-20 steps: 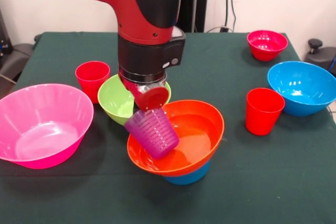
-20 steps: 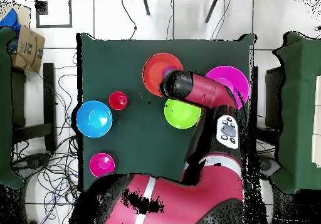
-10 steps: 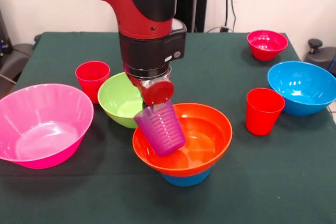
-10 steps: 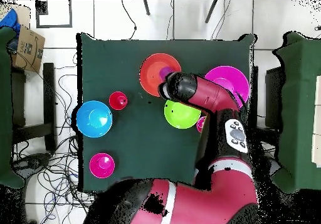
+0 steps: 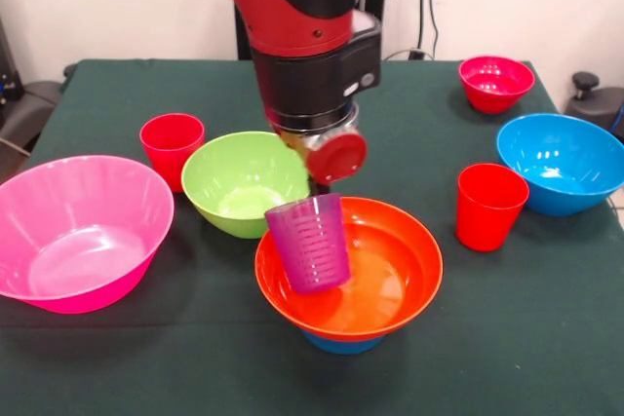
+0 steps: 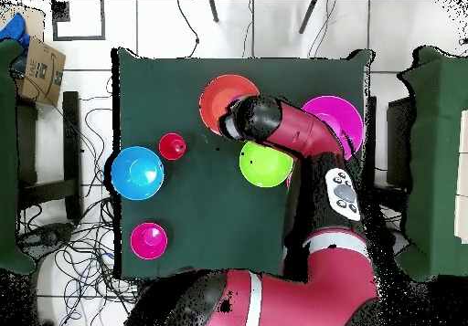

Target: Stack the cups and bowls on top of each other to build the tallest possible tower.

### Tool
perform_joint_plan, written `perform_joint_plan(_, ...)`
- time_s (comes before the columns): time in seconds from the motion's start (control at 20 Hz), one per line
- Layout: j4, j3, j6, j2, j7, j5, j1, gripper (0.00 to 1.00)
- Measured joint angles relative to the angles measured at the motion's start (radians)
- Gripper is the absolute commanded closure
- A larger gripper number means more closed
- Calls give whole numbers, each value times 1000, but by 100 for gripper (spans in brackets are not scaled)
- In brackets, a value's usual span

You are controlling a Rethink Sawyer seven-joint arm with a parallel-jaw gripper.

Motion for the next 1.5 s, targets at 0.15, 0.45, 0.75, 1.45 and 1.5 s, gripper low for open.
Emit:
perform_joint_plan(0.15,-2,18,41,-6,0,9,0,100)
perform_joint_plan(0.45,-5,39,100,-19,0,22,0,100)
perform_joint_plan(0.75,-15,42,132,-19,0,24,0,100)
perform_joint_plan(1.45,-75,42,169,-12,0,22,0,100)
perform_joint_plan(1.5,-75,41,168,-12,0,21,1,100)
